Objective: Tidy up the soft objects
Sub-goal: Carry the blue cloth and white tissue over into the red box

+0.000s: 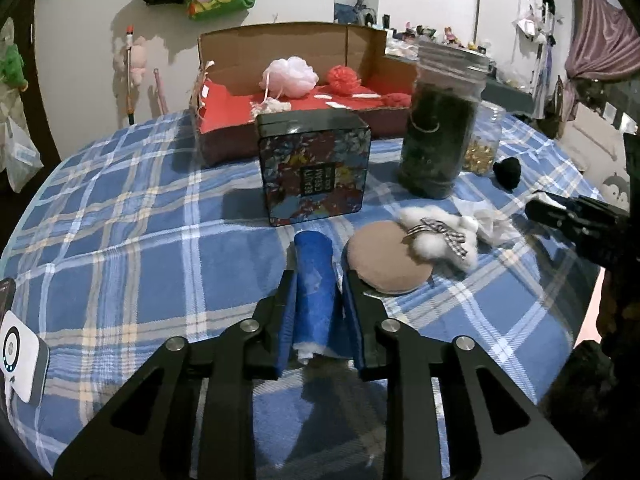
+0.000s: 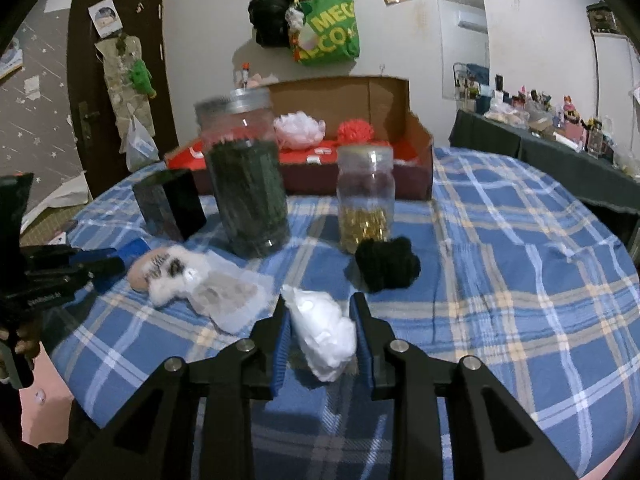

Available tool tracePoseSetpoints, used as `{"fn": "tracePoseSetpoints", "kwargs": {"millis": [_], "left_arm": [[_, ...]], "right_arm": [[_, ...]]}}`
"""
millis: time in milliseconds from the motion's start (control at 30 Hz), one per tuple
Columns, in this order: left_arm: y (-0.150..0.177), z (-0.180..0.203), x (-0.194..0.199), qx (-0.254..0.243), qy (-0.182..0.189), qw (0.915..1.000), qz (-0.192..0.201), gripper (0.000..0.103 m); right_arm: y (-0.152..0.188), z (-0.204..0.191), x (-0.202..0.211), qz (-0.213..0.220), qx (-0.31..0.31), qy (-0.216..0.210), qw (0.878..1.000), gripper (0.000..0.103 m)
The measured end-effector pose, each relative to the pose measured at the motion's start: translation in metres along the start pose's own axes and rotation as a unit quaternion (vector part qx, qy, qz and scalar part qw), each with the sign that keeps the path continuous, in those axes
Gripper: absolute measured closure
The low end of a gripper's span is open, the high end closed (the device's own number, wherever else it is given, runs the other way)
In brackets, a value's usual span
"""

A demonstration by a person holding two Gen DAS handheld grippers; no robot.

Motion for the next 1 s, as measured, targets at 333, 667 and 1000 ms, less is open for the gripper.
{"fn": "tracePoseSetpoints", "kwargs": {"millis": [333, 667, 1000], "left_arm": [[0.001, -0.005, -0.007, 0.007, -0.027, 0.9996, -0.011, 0.045], [0.0, -0.003, -0.012, 0.003, -0.036, 0.9993, -0.014, 0.057], [-0.004, 0.022, 0.001, -0.016, -0.021, 0.9996, 0.014, 0.08]], "right_arm": [[0.012, 0.002, -0.008, -0.004, 0.005, 0.015, 1.0, 0.041], [0.013, 0.003, -0.012, 0.008, 0.019, 0.035, 0.999, 0.049], [0.005, -0.001, -0.002, 0.02, 0.014, 0.008, 1.0, 0.078]]}}
Point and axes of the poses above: each gripper's, at about its wrist camera, not at the fingertips, and x roughly against the way its jaws point, z to its right, y to its underside, the point moved 9 cm from there along -x, roughly the way its jaws point, and after that the axes turned 12 degrees about y, right-handed, at the moved point
